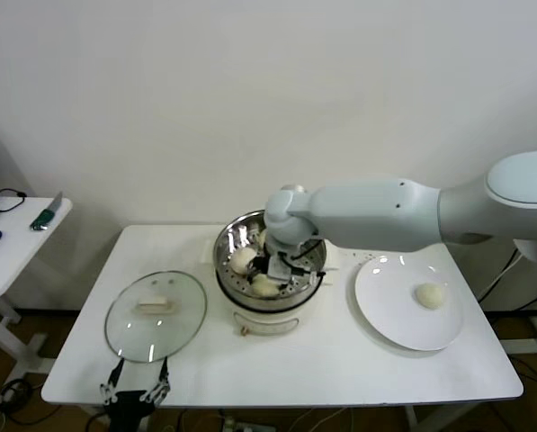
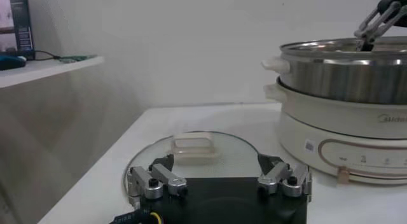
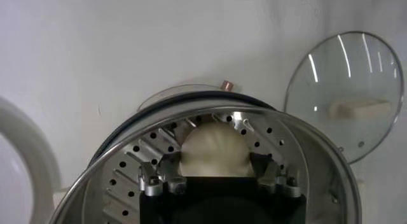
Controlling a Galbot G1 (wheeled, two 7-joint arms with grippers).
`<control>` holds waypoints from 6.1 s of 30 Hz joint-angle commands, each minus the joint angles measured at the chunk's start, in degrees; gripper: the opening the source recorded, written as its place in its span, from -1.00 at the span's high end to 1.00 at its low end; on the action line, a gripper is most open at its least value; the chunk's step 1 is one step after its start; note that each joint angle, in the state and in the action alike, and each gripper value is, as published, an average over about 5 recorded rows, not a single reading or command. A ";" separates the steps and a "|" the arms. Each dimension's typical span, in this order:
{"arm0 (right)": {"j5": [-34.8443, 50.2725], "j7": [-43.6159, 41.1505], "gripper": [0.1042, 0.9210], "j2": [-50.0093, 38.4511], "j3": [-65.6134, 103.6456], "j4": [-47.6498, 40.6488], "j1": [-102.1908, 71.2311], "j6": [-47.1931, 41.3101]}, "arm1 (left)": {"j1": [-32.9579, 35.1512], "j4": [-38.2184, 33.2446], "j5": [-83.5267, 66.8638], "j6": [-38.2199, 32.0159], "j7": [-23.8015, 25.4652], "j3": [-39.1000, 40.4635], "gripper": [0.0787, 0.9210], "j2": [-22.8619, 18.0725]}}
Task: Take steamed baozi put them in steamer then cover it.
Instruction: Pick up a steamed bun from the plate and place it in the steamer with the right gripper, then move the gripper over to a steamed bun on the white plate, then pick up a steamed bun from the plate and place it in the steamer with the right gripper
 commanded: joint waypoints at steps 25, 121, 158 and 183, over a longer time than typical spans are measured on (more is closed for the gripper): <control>32.69 -13.42 -0.76 -29.76 -18.04 0.28 25.36 -10.33 | -1.13 0.40 0.52 0.20 0.18 0.86 -0.77 0.06; 20.12 -12.65 -0.47 -36.77 8.58 -15.85 -4.07 -15.84 | -0.35 1.09 1.84 0.05 -0.13 -0.12 -0.77 -1.93; 39.76 -7.18 -0.47 -11.37 4.79 -8.50 2.06 -28.28 | -0.46 0.33 0.85 0.60 -0.03 -0.97 -0.77 -0.66; 34.49 -4.83 -0.47 -10.78 7.15 -11.15 -5.87 -29.70 | -0.62 0.65 0.79 0.50 -0.03 -0.89 -0.77 -0.80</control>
